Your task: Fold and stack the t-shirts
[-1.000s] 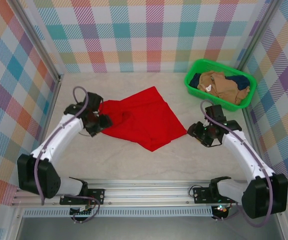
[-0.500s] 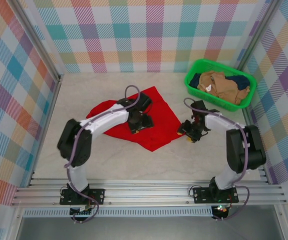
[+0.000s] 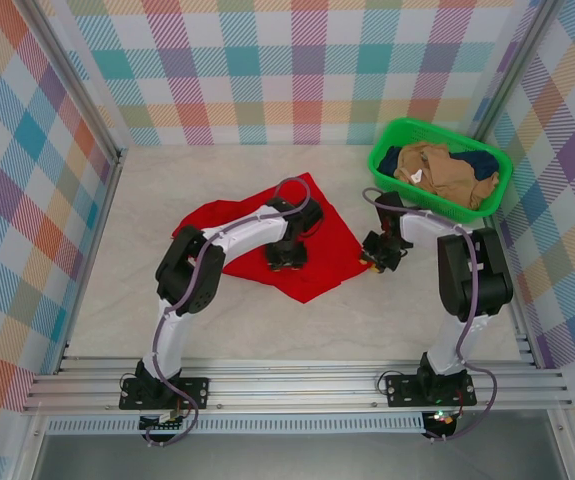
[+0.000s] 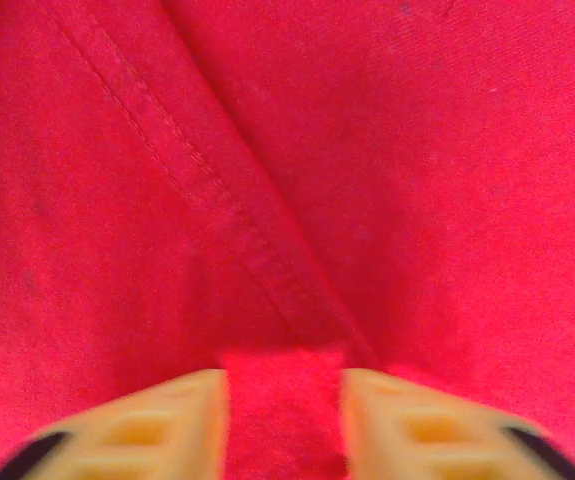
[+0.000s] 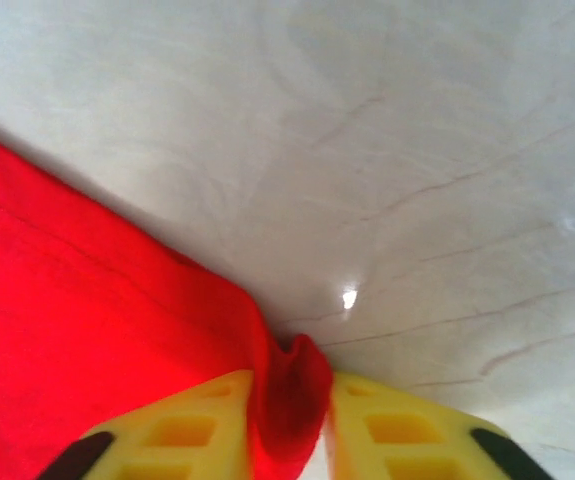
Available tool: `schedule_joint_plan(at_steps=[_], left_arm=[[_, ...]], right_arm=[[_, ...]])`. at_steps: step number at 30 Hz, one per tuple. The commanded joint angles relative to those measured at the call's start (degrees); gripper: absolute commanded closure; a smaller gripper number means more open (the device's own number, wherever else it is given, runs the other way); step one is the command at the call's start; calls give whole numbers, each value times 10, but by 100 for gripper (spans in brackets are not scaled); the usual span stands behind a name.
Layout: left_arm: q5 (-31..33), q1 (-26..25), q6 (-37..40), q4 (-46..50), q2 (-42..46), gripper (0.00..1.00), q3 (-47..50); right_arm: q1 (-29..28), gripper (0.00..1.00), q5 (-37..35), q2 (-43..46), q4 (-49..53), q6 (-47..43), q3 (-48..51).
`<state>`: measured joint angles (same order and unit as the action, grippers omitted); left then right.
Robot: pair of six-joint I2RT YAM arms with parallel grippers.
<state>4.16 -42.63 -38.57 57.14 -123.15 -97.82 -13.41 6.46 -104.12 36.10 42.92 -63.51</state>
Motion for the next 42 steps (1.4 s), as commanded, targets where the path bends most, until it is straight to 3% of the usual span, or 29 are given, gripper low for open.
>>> schedule_joint_plan(at_steps=[1, 3, 5, 9, 13, 15, 17, 22, 32, 42], left_arm=[[44, -4, 22, 25, 9, 88, -8], [65, -3, 24, 24, 31, 100, 3], [81, -3, 26, 24, 64, 100, 16], [99, 3, 22, 24, 144, 100, 56], [42, 16, 24, -11, 194, 100, 95], [-3, 13, 27, -25, 181, 71, 80], [-27, -3, 25, -20, 149, 55, 51], [-7, -64, 55, 11, 62, 43, -24], [82, -112, 88, 80, -8, 43, -56], [125, -126, 95, 50, -9, 60, 16]], right_arm=[[-1, 87, -18, -7, -23, 0, -19], [-1, 93, -24, 9, -20, 0, -23], [-1, 100, -33, 21, -12, -4, -32], [-1, 100, -47, 40, 14, -18, -55], [-1, 100, -38, 44, 25, -29, -66], [-1, 100, -24, 41, 25, -27, -62], [-1, 100, -13, 38, 21, -25, -58], [1, 100, 6, 14, 19, -34, -60], [10, 100, 30, -16, 12, -37, -62], [11, 100, 33, -21, 10, -35, -68]])
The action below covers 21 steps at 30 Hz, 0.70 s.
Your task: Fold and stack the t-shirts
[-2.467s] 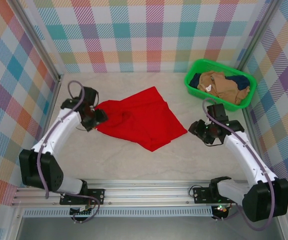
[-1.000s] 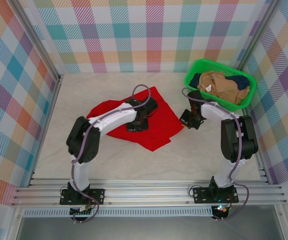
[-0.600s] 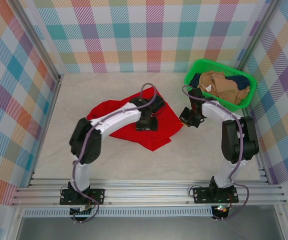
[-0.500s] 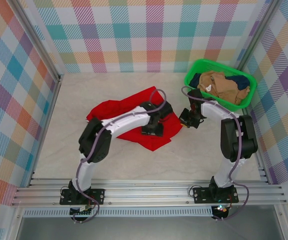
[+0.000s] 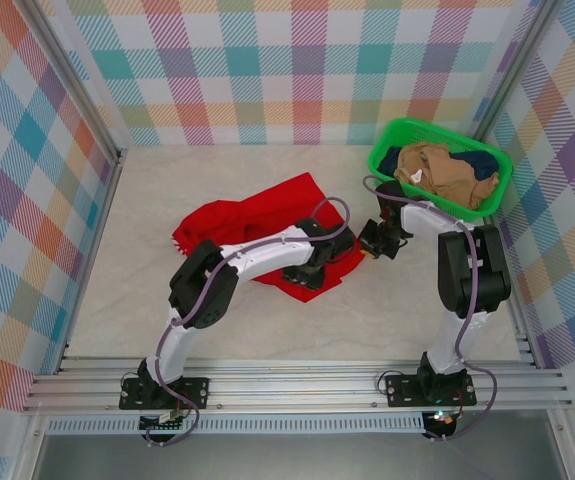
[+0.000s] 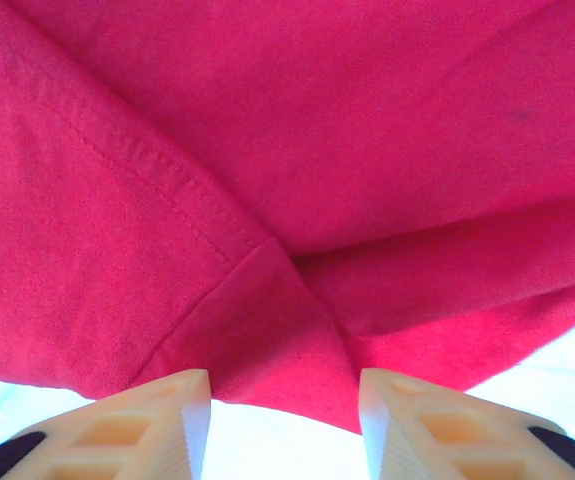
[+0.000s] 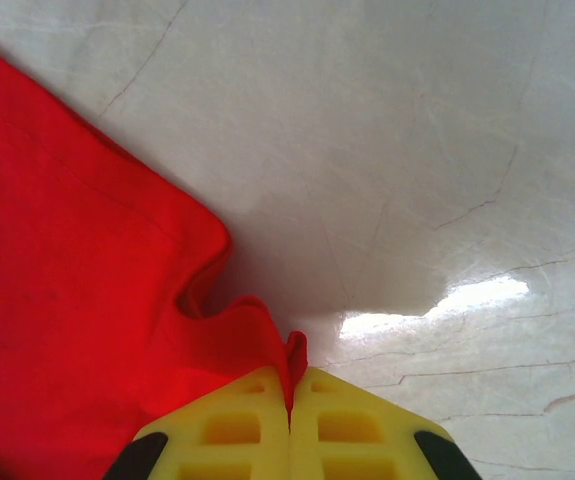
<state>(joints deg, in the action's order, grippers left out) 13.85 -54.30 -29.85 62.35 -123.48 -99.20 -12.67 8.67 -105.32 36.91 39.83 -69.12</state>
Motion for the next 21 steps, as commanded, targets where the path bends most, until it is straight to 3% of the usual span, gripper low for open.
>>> schedule_joint_plan(at_steps=[1, 10, 13, 17, 21], left_arm=[[29, -9, 8, -8, -5, 60, 37], [21, -9, -7, -54, 15, 58, 58], [8, -9, -21, -71, 41, 49, 59], [-42, -9, -58, -69, 47, 50, 52], [-51, -9, -73, -84, 41, 50, 77]], right_arm=[[4, 100, 11, -9, 2, -4, -12], [4, 100, 14, -7, 0, -2, -8], [3, 100, 14, -5, 2, -2, -7], [4, 100, 11, -4, 2, -4, -6], [3, 100, 15, -6, 1, -3, -6]])
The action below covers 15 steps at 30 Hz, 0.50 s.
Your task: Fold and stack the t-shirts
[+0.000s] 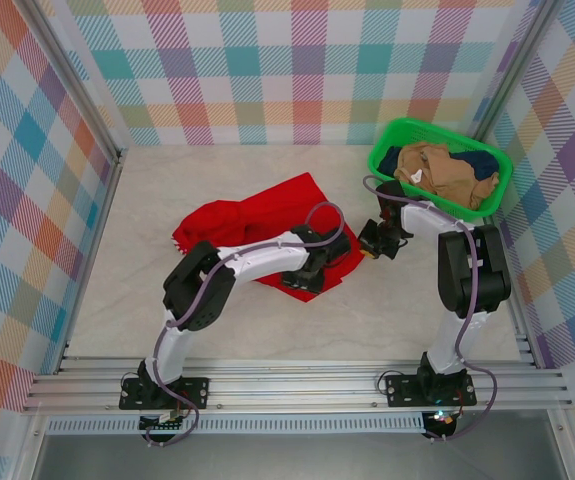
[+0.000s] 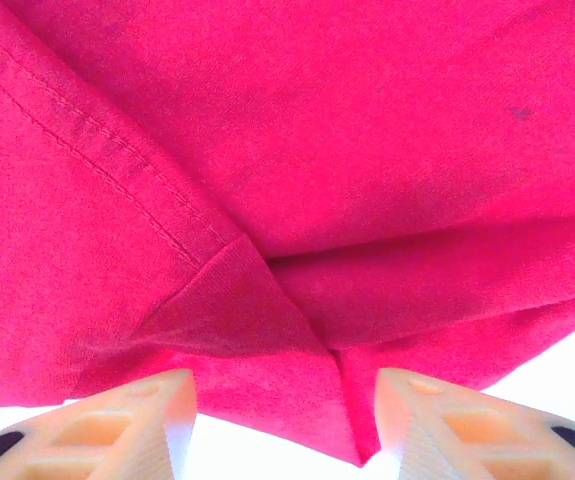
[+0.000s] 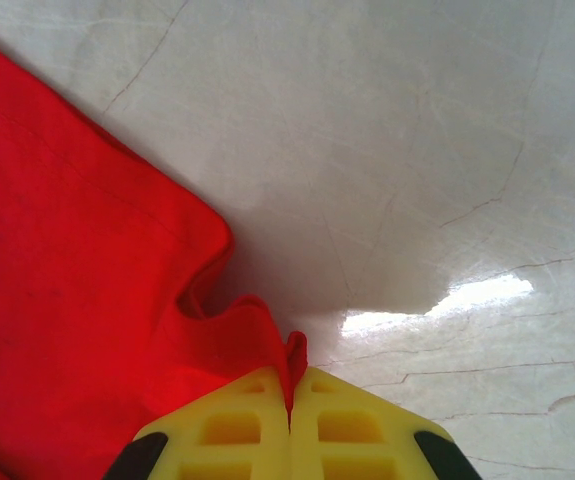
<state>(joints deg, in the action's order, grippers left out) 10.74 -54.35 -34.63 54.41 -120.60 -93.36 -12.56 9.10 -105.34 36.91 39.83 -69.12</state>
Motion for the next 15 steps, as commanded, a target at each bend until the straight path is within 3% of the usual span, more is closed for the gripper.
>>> schedule_joint_plan(at_steps=[1, 4, 8, 12, 15], left_arm=[[-21, -8, -24, 0, 6, 51, 17], [-11, -8, -19, 1, -11, 59, 21], [29, -3, -17, 1, -7, 82, 36], [59, 4, -20, 4, 25, 100, 69], [91, 12, -31, 11, 79, 100, 114]], right_arm=[[3, 100, 12, -6, 0, -3, -6], [3, 100, 11, -6, 0, -4, -5], [3, 100, 8, -5, 3, -7, -4], [4, 100, 2, 0, 3, -7, -4], [6, 100, -5, 9, 3, -5, -4]])
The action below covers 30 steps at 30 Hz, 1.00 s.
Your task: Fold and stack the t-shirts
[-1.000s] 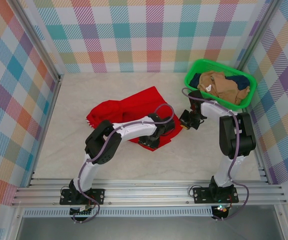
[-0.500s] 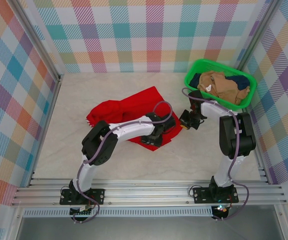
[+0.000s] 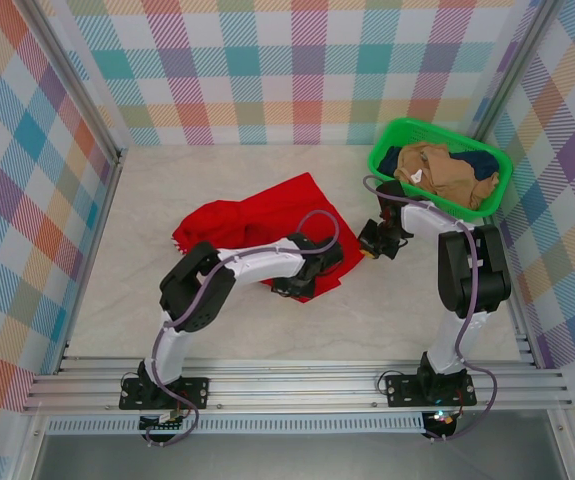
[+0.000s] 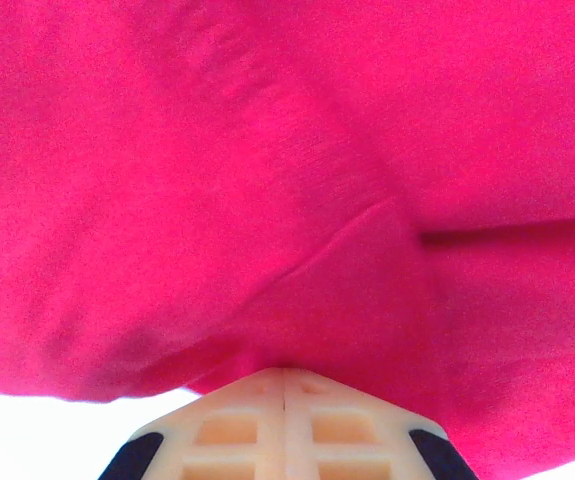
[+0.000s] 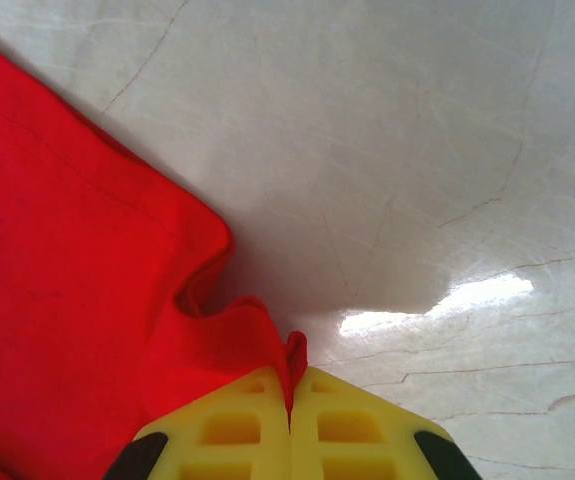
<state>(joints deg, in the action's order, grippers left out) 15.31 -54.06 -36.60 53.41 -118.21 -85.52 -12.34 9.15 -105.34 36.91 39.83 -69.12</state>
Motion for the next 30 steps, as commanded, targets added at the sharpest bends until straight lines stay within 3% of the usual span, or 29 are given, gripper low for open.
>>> schedule_joint_plan(at_steps=[1, 7, 11, 13, 14, 19, 27, 30], left_arm=[[49, 15, -17, 21, 76, 100, 54], [47, 58, -26, 13, 212, 100, 151], [-17, 68, -5, -34, 277, 97, 176], [-46, 65, -6, -46, 269, 64, 154], [-47, 59, -12, -39, 252, 53, 128], [-15, 44, -51, -6, 136, 27, -11], [-56, 85, -166, 131, -59, 31, -243], [-73, 90, -177, 166, -99, 33, -265]], right_arm=[[3, 100, -9, 15, 3, -6, -4], [5, 100, -29, 49, 11, -11, -14], [5, 100, -20, 58, 20, -12, -25], [5, 100, -13, 58, 19, -11, -24], [5, 100, -12, 57, 18, -11, -23], [5, 100, -9, 54, 10, -12, -10], [5, 100, -6, 63, 1, -16, 13], [5, 100, -4, 64, -5, -14, 18]])
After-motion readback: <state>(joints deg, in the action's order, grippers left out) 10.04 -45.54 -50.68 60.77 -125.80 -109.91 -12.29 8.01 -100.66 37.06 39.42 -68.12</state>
